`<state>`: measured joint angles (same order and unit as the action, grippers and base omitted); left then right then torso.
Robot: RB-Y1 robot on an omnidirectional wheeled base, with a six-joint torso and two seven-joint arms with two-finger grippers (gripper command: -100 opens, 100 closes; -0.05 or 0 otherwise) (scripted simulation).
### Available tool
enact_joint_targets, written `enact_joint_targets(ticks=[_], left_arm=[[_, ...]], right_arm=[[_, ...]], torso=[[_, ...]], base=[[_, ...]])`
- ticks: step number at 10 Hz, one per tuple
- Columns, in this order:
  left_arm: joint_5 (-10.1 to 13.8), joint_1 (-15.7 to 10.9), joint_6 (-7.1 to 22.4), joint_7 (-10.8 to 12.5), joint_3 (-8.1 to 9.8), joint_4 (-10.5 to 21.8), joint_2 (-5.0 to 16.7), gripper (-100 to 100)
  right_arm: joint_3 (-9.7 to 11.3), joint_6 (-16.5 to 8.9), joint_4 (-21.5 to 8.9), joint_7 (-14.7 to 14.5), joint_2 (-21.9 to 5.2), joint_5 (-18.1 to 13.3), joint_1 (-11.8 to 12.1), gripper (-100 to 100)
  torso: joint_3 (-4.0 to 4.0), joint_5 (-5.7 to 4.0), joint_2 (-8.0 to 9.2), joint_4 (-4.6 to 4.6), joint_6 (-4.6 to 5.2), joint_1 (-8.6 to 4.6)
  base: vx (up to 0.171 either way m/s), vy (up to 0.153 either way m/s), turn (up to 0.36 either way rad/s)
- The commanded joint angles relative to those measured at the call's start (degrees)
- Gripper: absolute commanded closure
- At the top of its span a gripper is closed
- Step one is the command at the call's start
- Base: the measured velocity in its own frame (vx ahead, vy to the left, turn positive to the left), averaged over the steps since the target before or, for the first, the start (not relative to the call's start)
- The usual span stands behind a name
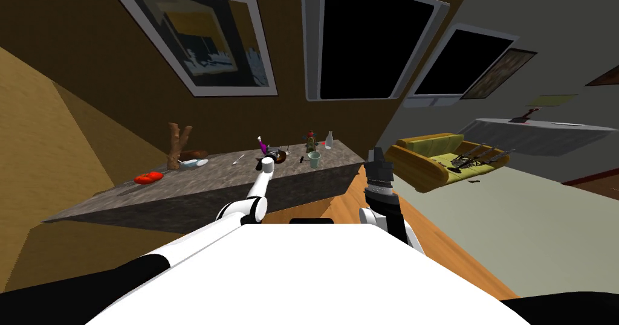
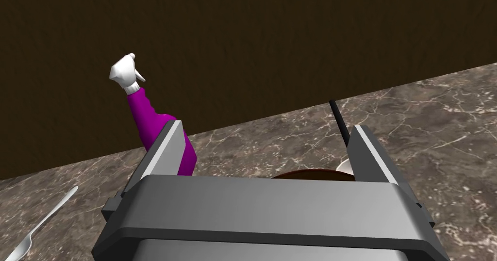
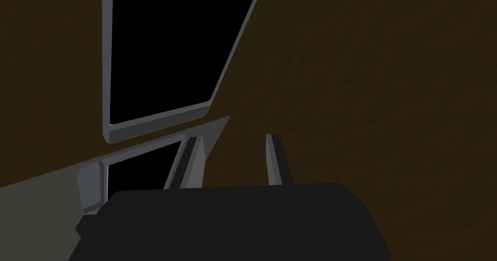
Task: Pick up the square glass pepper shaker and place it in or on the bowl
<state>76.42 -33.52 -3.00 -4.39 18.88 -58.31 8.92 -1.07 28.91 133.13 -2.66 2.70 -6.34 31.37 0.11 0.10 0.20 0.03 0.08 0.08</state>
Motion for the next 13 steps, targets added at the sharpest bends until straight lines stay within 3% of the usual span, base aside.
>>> enact_joint_targets(ticks=[1, 3, 5, 6, 7, 8, 13], left_arm=[[2.4, -2.9, 0.2, -2.9, 1.75, 2.9, -1.0, -100], [2.4, -4.1, 0.2, -5.2, 1.75, 3.7, -1.0, -100], [6.7, -8.4, -1.1, -8.7, 0.87, 8.0, -0.6, -100], [7.0, -9.1, -1.1, -11.1, 1.46, 8.9, -0.6, -100], [6.6, -8.6, -0.2, -11.1, 2.34, 7.9, -1.1, -100], [6.7, -8.6, -0.5, -10.9, 1.95, 8.2, -0.9, 0], [6.7, -8.6, -0.5, -10.9, 1.99, 8.2, -0.9, 0]], right_arm=[[0.0, 0.0, 0.0, 0.0, 0.0, 0.0, 0.0, 0], [0.0, 0.0, 0.0, 0.0, 0.0, 0.0, 0.0, 0], [0.0, 0.0, 0.0, 0.0, 0.0, 0.0, 0.0, 0], [0.0, 0.0, 0.0, 0.0, 0.0, 0.0, 0.0, 0], [0.0, 0.0, 0.0, 0.0, 0.0, 0.0, 0.0, 0], [0.0, 0.0, 0.0, 0.0, 0.0, 0.0, 0.0, 0], [0.0, 0.0, 0.0, 0.0, 0.0, 0.0, 0.0, 0]], torso=[[0.00, 0.00, 0.00, 0.00, 0.00, 0.00], [-0.01, -0.01, -0.04, 0.00, 0.05, -0.03], [-0.03, 0.00, -0.06, -0.01, 0.00, 0.00], [0.02, 0.00, 0.02, 0.01, 0.04, -0.01], [-0.01, 0.00, -0.03, 0.00, 0.04, -0.03], [-0.05, 0.00, -0.10, -0.02, 0.03, -0.05], [-0.10, -0.01, -0.18, -0.04, 0.03, -0.06]], base=[[-0.072, 0.017, 0.115], [-0.014, 0.007, -0.008], [-0.055, 0.018, 0.147], [-0.036, 0.009, -0.028], [-0.011, 0.004, -0.009], [0.000, 0.000, 0.000], [0.000, 0.000, 0.000]])
